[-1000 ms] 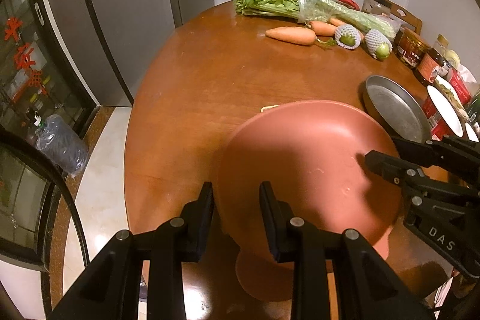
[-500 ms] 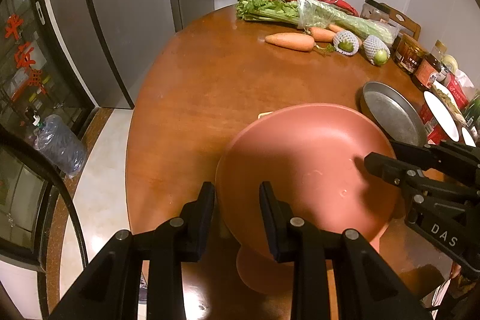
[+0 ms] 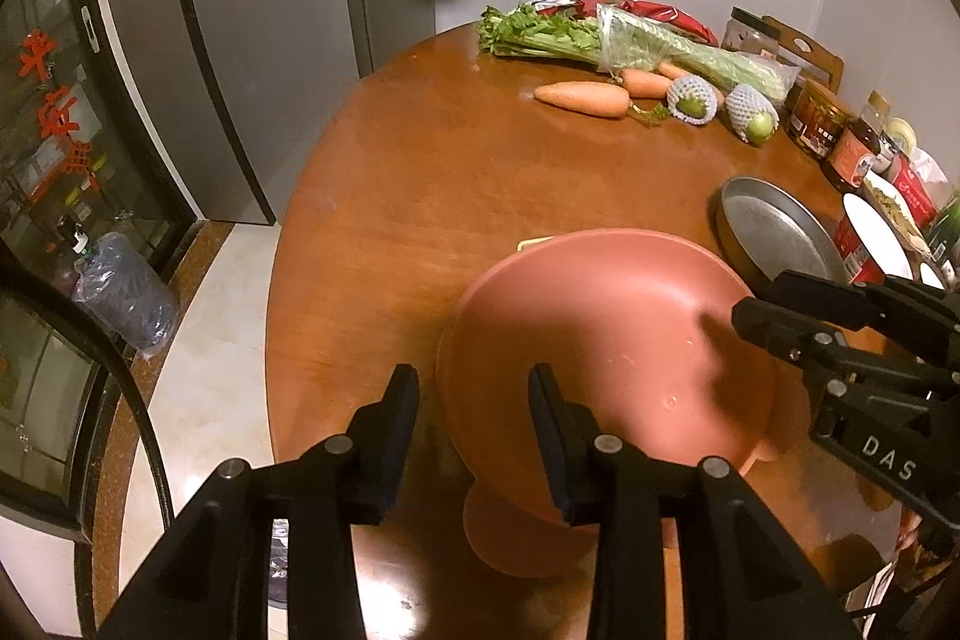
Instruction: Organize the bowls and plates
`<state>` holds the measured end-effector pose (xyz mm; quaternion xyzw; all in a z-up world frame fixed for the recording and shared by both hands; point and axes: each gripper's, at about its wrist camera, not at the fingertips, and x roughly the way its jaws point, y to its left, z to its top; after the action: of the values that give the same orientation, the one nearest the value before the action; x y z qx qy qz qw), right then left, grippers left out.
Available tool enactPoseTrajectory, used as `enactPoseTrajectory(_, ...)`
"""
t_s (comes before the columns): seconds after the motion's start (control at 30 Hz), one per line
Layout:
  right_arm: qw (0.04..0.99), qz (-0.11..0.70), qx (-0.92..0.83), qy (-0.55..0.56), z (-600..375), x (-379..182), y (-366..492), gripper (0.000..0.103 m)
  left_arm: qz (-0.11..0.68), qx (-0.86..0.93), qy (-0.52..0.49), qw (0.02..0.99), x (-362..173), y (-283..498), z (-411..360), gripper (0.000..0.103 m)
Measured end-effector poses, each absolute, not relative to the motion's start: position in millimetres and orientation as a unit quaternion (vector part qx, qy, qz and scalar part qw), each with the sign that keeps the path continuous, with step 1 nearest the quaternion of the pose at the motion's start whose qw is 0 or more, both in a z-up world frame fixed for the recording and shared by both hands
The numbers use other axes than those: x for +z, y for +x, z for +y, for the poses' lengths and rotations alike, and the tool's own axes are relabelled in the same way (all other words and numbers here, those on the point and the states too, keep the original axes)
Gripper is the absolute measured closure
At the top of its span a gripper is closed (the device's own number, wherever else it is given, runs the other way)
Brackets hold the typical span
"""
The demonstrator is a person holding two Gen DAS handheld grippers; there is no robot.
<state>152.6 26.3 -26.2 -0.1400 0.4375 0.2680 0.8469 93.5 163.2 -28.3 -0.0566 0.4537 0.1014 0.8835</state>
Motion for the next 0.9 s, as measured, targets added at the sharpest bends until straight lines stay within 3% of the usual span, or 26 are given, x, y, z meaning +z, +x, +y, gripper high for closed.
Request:
enactPoseTrajectory(0.5, 0.861, 0.425, 0.255, -0.116, 0, -7, 154, 0.065, 0.426, 0.104, -0.042, 0.898, 2, 92, 151, 0.05)
enactPoseTrajectory(0.9, 0.879, 0.409, 0.229, -0.082, -43, 10, 153, 0.058, 0.4, 0.078, -0.011, 0.913, 32, 99, 110, 0.047)
